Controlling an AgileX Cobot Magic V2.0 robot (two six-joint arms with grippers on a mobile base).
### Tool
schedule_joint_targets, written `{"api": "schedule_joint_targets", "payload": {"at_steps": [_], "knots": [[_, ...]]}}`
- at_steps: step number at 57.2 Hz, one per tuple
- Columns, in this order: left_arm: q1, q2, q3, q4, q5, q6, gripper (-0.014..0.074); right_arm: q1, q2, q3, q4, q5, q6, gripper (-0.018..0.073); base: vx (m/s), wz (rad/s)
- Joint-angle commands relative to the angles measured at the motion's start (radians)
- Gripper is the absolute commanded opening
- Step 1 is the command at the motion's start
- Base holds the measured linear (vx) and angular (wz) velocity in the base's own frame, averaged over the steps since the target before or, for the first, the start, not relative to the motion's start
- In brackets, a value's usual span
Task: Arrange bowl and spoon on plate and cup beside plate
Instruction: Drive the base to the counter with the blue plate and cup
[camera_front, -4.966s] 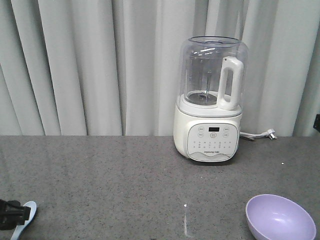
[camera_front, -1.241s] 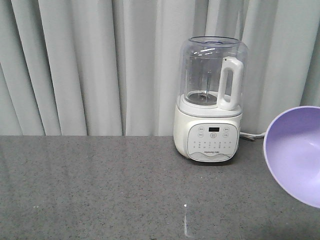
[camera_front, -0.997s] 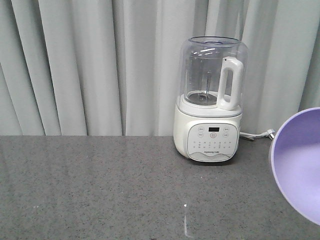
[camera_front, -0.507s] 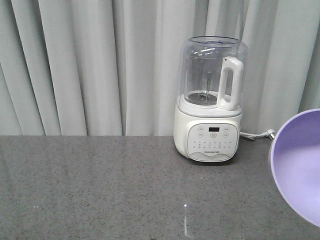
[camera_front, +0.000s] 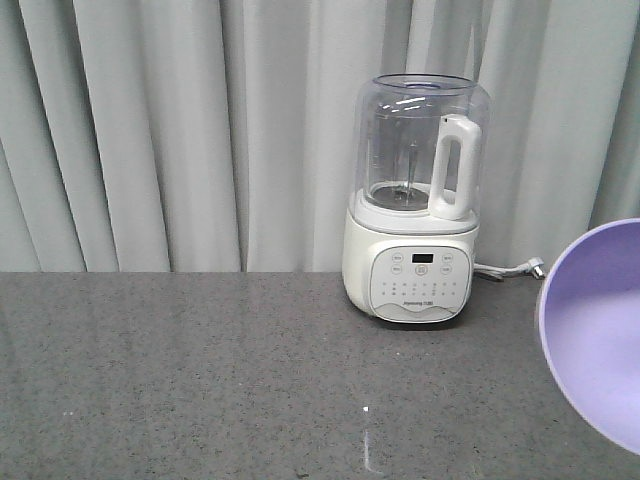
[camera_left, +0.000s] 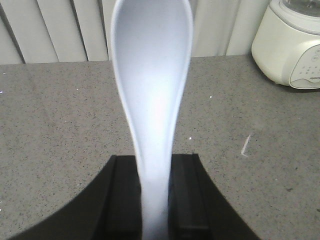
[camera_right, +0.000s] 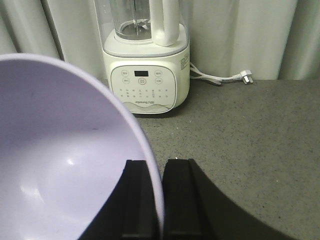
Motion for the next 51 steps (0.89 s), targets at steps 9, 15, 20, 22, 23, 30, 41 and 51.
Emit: {"api": "schedule_joint_targets", "payload": {"at_steps": [9,15,20,22,23,30,41,51], "knots": [[-0.001,-0.007,-0.033,-0.011,-0.076,-0.003,-0.0006,-0.005,-0.007,-0.029,0.022,-0.083,-0.006,-0.0012,-0.05,-0.13],[-0.001,-0.007,-0.033,-0.011,-0.076,-0.003,-0.0006,-0.005,-0.007,-0.029,0.022,-0.083,-0.006,-0.0012,-0.10,-0.30],[-0.001,-0.007,-0.033,-0.011,-0.076,-0.003,-0.0006,-0.005,-0.007,-0.029,0.022,-0.083,-0.006,-0.0012,-0.12,-0.44],[-0.001,-0.007,-0.033,-0.011,-0.076,-0.003,-0.0006,-0.005,-0.007,-0.029,0.022,-0.083,-0.006,-0.0012,-0.13,-0.52],[-0.001,-0.007,-0.033,-0.011,-0.076,-0.003,-0.0006,-0.005,-0.007,-0.029,0.022,-0.083,-0.006,-0.0012,-0.14,-0.56],[-0.001,-0.007,-0.033,-0.011,-0.076,-0.003,-0.0006,-0.005,-0.007,-0.029,0.022,-0.083,-0.006,-0.0012,-0.15,-0.61],[-0.001,-0.007,-0.033,-0.011,-0.076,-0.003,-0.0006,-0.005,-0.007,-0.029,0.022,-0.083,-0.006,-0.0012,-0.16,-0.63],[-0.001,-0.007,-0.033,-0.011,-0.076,-0.003,-0.0006,-0.005,-0.007,-0.029,0.022,-0.083,-0.006,-0.0012,-0.15,-0.63]]}}
